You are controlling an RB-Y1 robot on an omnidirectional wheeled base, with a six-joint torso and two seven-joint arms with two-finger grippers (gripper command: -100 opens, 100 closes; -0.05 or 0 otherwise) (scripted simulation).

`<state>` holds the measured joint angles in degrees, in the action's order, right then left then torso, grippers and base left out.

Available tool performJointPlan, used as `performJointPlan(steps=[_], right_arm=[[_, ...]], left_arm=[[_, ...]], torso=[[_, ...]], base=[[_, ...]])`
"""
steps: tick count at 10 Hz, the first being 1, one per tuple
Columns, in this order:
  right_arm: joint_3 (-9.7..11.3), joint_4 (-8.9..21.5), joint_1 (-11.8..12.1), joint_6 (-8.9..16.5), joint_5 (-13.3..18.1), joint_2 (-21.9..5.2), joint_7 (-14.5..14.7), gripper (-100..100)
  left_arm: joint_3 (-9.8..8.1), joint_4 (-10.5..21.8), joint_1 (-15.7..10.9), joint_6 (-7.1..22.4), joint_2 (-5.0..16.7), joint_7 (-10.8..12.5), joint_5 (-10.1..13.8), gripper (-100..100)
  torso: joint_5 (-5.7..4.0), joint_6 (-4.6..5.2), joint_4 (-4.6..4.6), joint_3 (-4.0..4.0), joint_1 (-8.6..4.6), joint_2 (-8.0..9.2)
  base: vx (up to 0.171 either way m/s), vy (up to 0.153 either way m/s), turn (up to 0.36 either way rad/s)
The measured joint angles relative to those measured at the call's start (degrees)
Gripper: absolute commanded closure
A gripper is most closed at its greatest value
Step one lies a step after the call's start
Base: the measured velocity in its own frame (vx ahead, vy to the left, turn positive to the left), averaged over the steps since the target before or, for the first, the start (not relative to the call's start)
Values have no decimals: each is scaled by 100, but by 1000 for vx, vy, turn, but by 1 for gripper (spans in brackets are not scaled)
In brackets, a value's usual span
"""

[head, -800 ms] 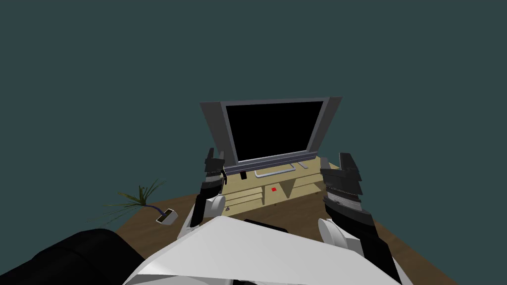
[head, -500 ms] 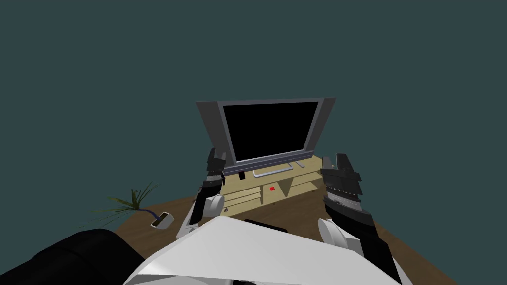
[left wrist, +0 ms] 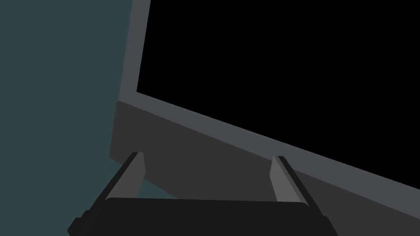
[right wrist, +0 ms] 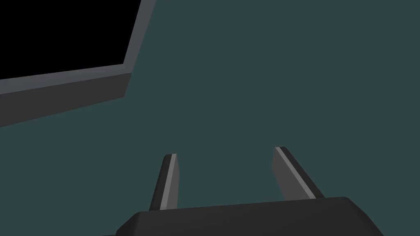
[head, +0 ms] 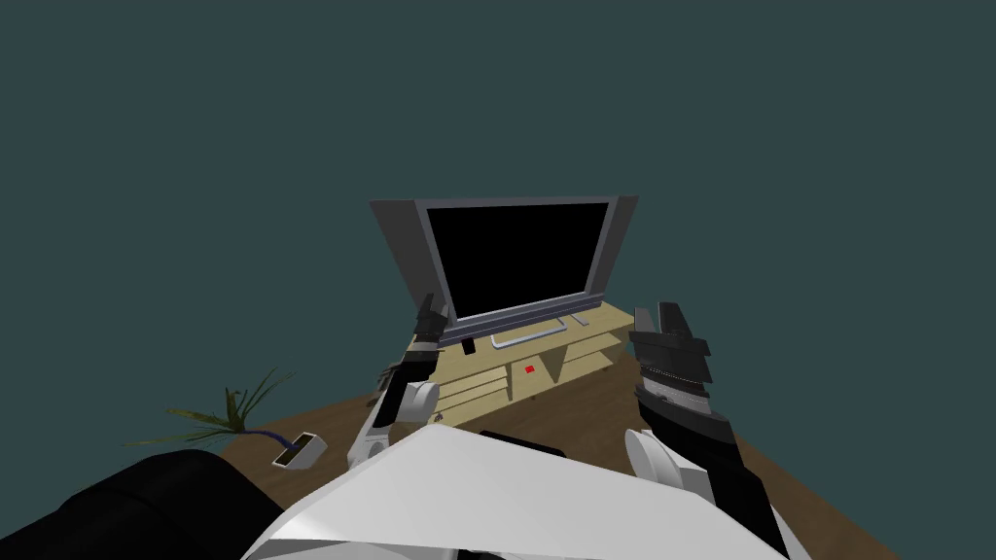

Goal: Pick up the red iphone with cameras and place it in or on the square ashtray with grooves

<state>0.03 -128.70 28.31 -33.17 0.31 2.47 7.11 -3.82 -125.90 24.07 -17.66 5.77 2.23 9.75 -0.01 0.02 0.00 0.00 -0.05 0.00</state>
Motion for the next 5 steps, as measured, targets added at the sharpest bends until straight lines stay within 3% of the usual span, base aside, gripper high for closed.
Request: performJointPlan(steps=[5], right_arm=[[0,0,1,0,0,0,0,0]], left_arm=[[-62,233,-179,722,290,-122,261,-100]], torso=[[1,-3,0,-1,5,-1]], base=[[1,-6,-99]])
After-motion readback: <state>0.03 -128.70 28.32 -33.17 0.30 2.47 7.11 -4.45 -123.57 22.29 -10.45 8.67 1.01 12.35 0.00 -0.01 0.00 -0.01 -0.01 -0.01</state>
